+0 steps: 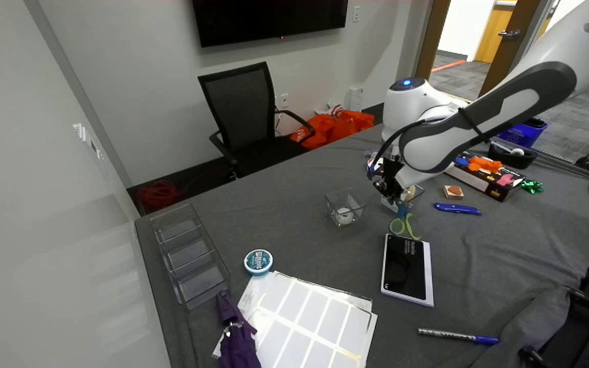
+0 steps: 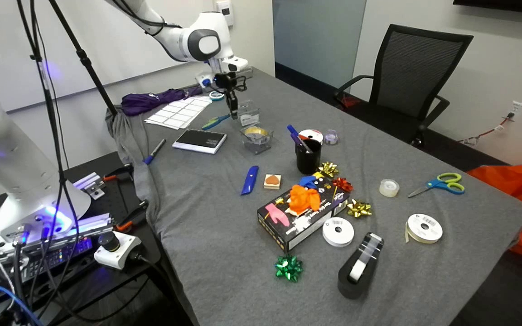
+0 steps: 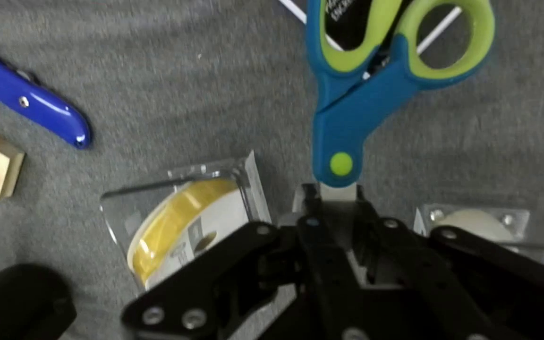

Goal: Remove the scissors from the glass box

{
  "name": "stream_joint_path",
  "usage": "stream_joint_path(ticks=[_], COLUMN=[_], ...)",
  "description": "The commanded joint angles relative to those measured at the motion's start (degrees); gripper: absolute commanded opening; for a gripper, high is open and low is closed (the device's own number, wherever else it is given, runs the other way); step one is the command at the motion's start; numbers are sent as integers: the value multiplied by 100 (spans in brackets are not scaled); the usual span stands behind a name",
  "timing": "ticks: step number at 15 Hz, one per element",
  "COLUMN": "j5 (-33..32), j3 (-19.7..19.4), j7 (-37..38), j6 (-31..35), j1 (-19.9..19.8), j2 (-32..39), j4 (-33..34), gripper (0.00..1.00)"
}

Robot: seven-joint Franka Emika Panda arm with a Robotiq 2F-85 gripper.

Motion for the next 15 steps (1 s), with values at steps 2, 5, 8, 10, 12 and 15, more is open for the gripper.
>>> stream_joint_path(ticks=[2, 5, 8, 10, 12, 15], j5=[78, 627, 1272, 1425, 1372, 1157], j3=[116, 342, 536, 515, 438, 280], j7=[111, 10, -70, -6, -5, -24], j6=[449, 699, 992, 1305, 1677, 2144], j1=[-35, -195, -327, -273, -188, -57], j2=[-107, -160, -149, -111, -102, -151], j4=[-871, -1255, -1463, -1561, -1668, -1824], gripper=[4, 4, 4, 42, 49, 69])
